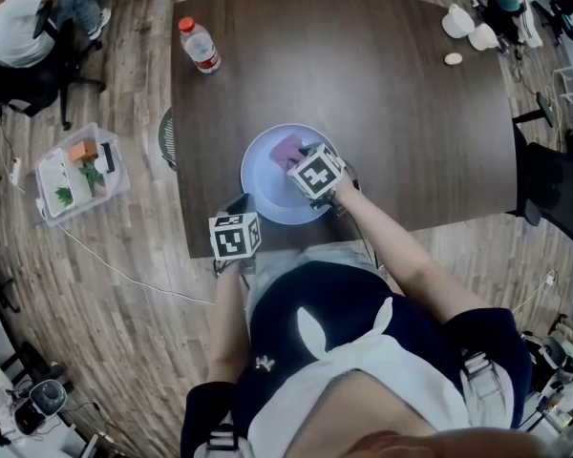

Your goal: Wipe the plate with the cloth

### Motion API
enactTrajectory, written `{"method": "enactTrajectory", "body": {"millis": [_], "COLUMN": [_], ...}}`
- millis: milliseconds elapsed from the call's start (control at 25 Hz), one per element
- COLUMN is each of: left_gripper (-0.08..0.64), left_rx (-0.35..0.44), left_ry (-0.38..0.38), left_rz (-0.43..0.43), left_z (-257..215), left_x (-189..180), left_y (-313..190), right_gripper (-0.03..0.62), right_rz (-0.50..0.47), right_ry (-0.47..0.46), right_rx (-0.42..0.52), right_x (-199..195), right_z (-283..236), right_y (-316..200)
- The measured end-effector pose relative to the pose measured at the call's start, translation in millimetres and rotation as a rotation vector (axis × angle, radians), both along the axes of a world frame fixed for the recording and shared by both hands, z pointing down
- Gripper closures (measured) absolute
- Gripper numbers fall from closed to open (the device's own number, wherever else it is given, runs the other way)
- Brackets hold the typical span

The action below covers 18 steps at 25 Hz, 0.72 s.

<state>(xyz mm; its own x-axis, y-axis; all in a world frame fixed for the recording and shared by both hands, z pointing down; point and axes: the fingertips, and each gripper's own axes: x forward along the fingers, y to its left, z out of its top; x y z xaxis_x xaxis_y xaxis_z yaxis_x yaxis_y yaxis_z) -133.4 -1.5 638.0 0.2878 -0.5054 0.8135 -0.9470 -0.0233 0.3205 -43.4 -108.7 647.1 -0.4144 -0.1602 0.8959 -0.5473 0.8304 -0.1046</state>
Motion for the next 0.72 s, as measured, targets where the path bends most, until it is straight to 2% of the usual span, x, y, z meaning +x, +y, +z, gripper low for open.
{"method": "enactTrajectory", "body": {"millis": [240, 520, 720], "left_gripper": [0.557, 0.557, 0.557], "left_rx": [-0.001, -0.004, -0.002], "left_ry": [-0.001, -0.001, 0.000], "left_rz": [0.000, 0.003, 0.003], "left_z": [0, 2, 3], "left_x": [1, 1, 1], "left_y": [0, -1, 0], "right_gripper": [0.471, 0.471, 0.471], "right_rz": [0.007, -0.038, -0.022], "right_ry": [-0.012, -0.034, -0.053], "right_rx": [-0.003, -0.001, 0.000], "right_x": [-7, -22, -28], "right_z": [-1, 0, 1], "right_y": [11, 25, 30]}}
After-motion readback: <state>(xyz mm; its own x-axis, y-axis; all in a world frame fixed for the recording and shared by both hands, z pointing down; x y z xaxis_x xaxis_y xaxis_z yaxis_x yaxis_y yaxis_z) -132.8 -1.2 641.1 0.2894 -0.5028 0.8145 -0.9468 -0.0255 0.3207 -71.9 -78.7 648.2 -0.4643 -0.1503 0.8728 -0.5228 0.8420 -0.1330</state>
